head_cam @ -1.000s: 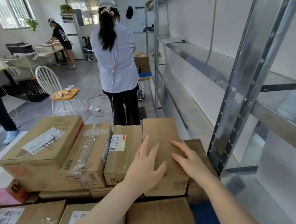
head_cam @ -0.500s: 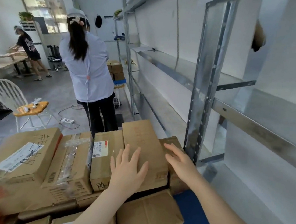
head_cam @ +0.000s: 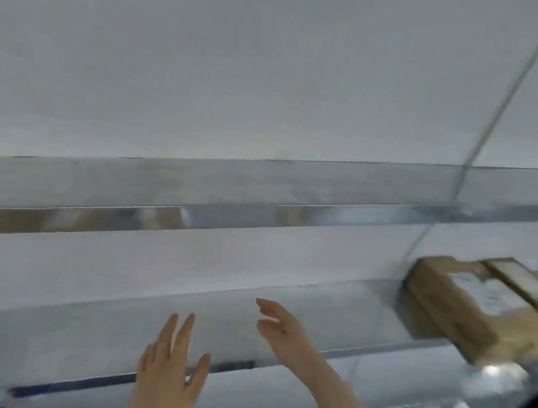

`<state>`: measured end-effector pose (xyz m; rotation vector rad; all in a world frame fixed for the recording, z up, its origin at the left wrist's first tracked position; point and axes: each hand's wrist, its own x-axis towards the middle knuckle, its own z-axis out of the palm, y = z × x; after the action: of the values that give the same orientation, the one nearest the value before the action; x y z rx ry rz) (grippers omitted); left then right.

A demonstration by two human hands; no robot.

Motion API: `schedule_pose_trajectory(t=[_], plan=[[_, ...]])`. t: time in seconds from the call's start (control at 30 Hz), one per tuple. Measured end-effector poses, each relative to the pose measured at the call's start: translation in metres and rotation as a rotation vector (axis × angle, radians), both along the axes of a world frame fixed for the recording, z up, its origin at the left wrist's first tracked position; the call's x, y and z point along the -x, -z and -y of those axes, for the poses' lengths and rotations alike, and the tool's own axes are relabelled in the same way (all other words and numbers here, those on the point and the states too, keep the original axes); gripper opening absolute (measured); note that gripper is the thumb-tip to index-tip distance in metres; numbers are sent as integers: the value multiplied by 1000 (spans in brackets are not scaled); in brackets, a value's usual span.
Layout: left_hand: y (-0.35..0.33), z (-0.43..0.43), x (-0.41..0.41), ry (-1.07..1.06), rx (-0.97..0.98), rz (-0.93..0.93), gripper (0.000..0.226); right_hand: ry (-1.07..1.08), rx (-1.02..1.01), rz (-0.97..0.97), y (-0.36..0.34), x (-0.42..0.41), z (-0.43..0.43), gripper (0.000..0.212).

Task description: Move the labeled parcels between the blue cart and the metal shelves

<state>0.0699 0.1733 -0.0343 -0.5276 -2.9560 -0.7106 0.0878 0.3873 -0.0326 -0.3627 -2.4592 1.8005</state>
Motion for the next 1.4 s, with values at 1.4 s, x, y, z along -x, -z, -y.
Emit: schedule_pose_trajectory(t=[1.4], plan=[[82, -557, -71, 339, -352, 219, 54, 2, -24, -56, 70, -127, -495, 48]])
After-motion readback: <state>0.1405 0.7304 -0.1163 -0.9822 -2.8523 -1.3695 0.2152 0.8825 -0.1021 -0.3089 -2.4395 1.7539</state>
